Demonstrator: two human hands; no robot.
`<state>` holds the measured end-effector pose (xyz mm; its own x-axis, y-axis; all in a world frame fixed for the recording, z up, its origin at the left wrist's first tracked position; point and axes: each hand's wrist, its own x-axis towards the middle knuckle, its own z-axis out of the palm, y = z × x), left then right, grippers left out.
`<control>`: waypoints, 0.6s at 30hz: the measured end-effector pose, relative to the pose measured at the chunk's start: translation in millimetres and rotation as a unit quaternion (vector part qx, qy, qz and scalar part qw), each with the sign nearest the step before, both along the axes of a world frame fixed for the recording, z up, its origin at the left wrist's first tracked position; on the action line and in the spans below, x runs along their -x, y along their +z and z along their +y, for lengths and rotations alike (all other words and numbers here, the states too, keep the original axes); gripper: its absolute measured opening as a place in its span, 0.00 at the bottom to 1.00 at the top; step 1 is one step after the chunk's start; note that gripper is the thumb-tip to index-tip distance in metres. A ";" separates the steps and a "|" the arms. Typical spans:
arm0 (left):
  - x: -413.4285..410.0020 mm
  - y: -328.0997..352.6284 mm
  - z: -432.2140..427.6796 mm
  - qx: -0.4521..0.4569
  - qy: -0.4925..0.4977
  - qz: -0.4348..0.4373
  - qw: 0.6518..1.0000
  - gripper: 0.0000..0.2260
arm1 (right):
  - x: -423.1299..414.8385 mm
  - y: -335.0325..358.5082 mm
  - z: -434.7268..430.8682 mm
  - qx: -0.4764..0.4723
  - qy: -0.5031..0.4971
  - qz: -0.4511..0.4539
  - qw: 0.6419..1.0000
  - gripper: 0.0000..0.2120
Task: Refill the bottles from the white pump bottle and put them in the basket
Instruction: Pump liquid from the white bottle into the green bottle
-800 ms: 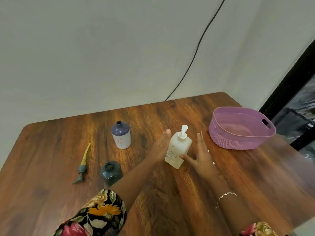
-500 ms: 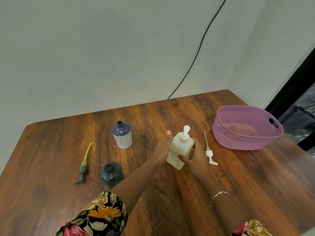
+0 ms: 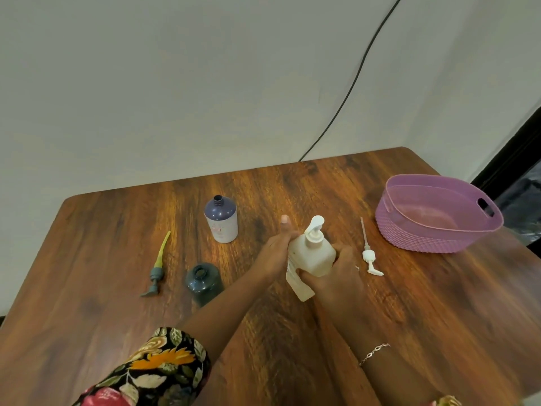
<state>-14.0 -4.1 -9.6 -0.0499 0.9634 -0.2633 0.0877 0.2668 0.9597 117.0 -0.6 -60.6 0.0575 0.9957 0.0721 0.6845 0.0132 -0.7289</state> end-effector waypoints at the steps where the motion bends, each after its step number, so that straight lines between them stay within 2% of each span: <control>1: 0.5 0.1 -3.1 -0.004 0.002 0.001 1.000 0.28 | 3.2 0.3 -5.0 0.002 -0.010 0.002 1.000 0.36; 4: 3.9 -3.4 -12.6 -0.004 0.010 -0.001 1.000 0.27 | 14.2 0.9 -19.2 0.005 -0.037 0.010 0.999 0.35; 8: 10.3 -11.6 -23.5 0.012 0.027 0.002 1.000 0.34 | 23.1 0.3 -36.9 0.002 -0.055 0.024 0.998 0.36; 18: 15.3 -23.6 -39.0 0.017 0.056 -0.016 0.998 0.32 | 33.3 -2.3 -57.3 -0.006 -0.049 -0.008 0.999 0.38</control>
